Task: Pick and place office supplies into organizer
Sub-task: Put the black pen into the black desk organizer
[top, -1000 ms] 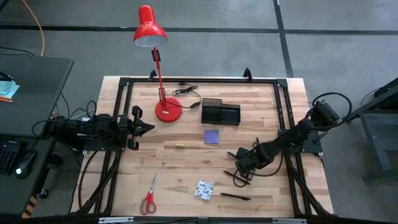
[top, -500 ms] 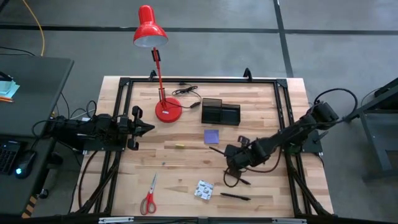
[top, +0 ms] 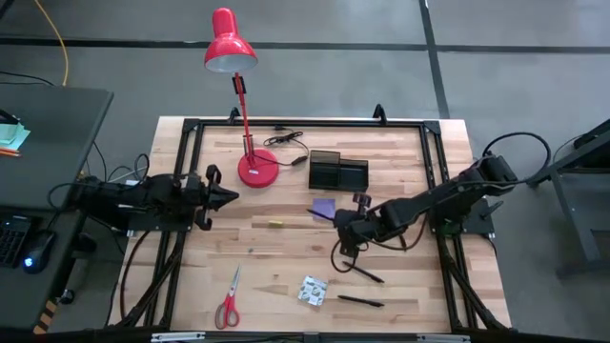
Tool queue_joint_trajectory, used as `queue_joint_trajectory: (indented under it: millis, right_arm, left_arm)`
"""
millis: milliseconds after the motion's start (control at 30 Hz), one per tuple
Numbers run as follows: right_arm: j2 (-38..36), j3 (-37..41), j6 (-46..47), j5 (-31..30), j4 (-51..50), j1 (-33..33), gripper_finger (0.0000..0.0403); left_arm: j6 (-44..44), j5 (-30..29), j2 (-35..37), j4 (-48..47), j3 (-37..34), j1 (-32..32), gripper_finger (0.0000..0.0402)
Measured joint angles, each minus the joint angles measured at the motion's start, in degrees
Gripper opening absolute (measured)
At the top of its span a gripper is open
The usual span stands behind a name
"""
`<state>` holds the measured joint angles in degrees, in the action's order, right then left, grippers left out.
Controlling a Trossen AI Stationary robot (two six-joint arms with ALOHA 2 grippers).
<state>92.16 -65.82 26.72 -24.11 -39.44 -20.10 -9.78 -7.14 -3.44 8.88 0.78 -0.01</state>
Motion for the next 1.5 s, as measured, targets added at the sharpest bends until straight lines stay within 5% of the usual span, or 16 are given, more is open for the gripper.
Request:
queue_joint_trajectory:
  millis: [667,1133,1500]
  right_arm:
    - [0.0,0.0,-12.7,1.8,10.5,5.4,0.0007]
    - [-0.1,0.0,-18.2,7.3,18.9,9.9,0.0006]
    - [2.2,-0.1,-19.3,14.1,23.1,13.2,0.0007]
  left_arm:
    - [-8.0,-1.5,-21.6,16.8,-0.3,0.0,0.0177]
    - [-8.1,0.0,-35.7,33.2,-0.1,0.0,0.0167]
    - [-7.4,0.5,-48.1,33.1,7.5,0.0,0.0166]
